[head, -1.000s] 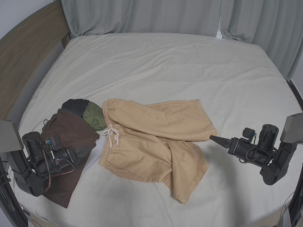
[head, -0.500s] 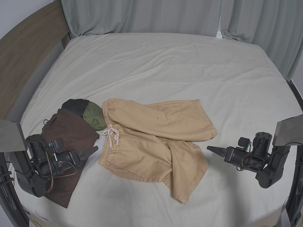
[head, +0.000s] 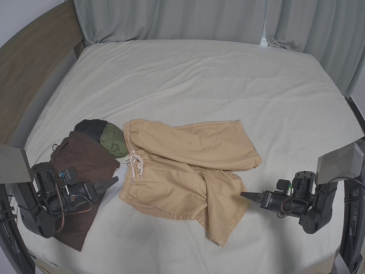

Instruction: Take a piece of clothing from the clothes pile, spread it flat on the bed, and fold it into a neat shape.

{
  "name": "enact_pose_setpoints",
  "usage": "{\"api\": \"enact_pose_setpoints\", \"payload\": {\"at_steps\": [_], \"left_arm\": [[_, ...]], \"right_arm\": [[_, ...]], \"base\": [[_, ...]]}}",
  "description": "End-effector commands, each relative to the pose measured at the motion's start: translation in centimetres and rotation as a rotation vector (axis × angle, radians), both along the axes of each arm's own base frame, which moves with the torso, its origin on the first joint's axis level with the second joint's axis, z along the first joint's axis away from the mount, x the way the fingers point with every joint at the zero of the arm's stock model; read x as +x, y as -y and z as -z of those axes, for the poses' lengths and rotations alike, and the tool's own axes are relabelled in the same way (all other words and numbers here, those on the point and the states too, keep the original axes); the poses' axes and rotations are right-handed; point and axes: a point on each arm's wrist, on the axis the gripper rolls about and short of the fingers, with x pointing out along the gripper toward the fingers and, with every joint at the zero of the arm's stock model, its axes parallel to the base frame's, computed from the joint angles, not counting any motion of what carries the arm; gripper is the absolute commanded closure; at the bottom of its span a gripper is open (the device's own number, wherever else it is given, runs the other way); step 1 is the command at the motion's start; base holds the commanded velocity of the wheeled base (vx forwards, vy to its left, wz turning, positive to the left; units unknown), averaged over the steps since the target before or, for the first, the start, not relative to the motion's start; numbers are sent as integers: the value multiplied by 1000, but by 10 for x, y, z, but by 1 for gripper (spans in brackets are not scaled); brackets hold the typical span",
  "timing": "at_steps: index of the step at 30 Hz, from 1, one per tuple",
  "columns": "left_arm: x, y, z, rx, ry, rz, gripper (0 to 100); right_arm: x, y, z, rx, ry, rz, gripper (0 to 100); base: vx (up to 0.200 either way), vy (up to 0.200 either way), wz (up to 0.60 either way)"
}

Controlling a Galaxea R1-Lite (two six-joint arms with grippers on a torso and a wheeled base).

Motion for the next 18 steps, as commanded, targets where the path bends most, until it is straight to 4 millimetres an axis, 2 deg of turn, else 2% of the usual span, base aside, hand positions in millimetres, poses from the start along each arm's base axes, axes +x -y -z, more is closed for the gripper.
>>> {"api": "enact_pose_setpoints", "payload": {"at_steps": [1, 9, 18], "left_arm": [[0, 1, 1, 0, -3, 3, 0], [0, 1, 1, 0, -3, 3, 0], [1, 1, 1, 1, -2, 4, 0]], "right_arm": [[-3, -9, 8, -1, -30, -28, 0], [-5, -14, 10, 5, -42, -43, 0], [-7, -29, -13, 75, -19, -62, 0]], "base": [[0, 0, 0], [0, 0, 0], [0, 0, 0]]}}
